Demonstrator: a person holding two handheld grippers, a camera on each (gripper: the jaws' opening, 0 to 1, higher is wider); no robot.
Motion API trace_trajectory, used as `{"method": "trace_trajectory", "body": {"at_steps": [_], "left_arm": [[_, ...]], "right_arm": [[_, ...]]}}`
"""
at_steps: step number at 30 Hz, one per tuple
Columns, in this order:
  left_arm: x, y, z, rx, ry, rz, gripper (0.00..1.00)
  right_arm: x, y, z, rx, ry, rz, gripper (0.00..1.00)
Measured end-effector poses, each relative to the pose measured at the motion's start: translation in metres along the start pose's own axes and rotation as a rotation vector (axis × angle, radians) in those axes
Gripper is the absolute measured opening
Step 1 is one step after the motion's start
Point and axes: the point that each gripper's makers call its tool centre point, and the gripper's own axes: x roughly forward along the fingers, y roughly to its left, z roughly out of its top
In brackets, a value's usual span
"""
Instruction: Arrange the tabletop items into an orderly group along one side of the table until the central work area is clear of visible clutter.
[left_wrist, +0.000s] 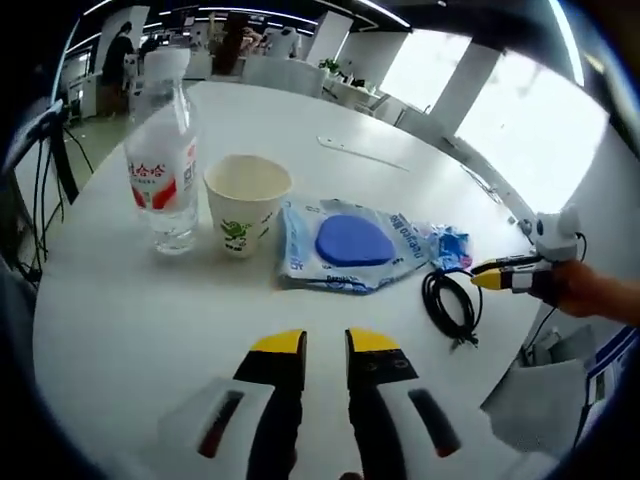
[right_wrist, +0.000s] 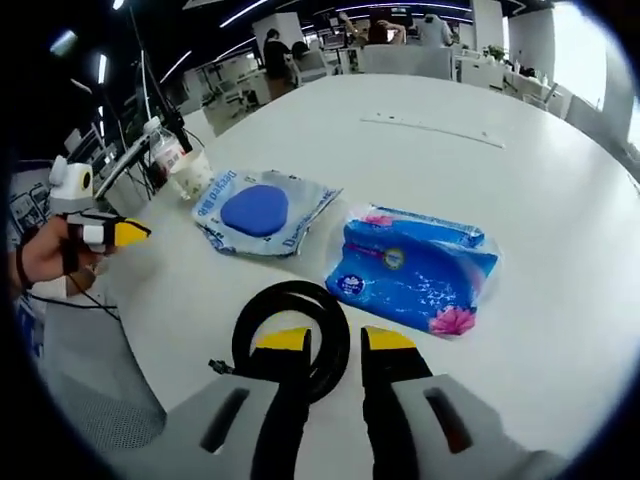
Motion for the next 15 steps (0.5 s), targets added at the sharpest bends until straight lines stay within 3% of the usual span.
{"method": "trace_trajectory", "body": {"at_steps": [10, 15], "left_arm": [[-0.014, -0.005, -0.002, 0.030, -0.012, -0.016, 0.19], [-0.019, -0.008, -0.004, 0.054, -0.015, -0.024, 0.22]], "right_arm": [[0.008, 0.004, -0.016, 0.002, 0.039, -0.018, 0.17], [0.008, 0.001, -0.019, 0.051, 0.012, -0.062, 0.07]]}}
